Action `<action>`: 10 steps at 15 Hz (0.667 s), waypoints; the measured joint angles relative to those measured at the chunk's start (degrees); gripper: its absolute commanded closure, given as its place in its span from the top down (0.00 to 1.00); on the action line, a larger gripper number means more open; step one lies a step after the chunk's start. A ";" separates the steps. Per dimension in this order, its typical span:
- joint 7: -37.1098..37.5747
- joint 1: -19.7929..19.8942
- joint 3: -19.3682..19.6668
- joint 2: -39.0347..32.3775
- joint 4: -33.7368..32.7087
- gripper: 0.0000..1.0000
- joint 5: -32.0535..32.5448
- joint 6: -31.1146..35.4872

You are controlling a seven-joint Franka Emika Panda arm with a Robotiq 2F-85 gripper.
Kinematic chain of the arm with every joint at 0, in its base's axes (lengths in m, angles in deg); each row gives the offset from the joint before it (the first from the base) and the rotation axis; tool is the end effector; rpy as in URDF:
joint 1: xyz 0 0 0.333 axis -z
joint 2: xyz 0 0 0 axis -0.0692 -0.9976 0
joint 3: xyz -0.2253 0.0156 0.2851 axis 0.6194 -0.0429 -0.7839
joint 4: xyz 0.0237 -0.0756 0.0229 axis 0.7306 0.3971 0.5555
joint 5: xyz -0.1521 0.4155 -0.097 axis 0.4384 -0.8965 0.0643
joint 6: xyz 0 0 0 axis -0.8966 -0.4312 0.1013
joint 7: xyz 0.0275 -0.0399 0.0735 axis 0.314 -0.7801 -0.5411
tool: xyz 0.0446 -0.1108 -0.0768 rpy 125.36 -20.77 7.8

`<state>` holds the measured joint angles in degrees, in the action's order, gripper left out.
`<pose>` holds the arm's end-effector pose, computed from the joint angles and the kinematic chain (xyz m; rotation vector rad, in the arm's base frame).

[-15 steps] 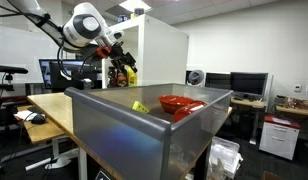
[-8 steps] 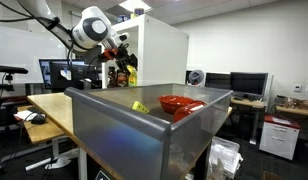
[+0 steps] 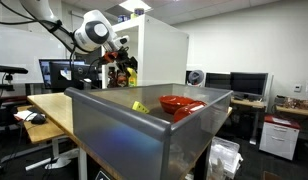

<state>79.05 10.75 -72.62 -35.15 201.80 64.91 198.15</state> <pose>0.6318 -0.0442 0.4612 2.7831 -0.1216 0.9822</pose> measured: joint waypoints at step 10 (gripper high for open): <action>4.50 -0.35 -0.65 0.20 -0.01 1.00 2.35 0.39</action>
<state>83.55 10.40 -73.26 -34.95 201.78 67.26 198.54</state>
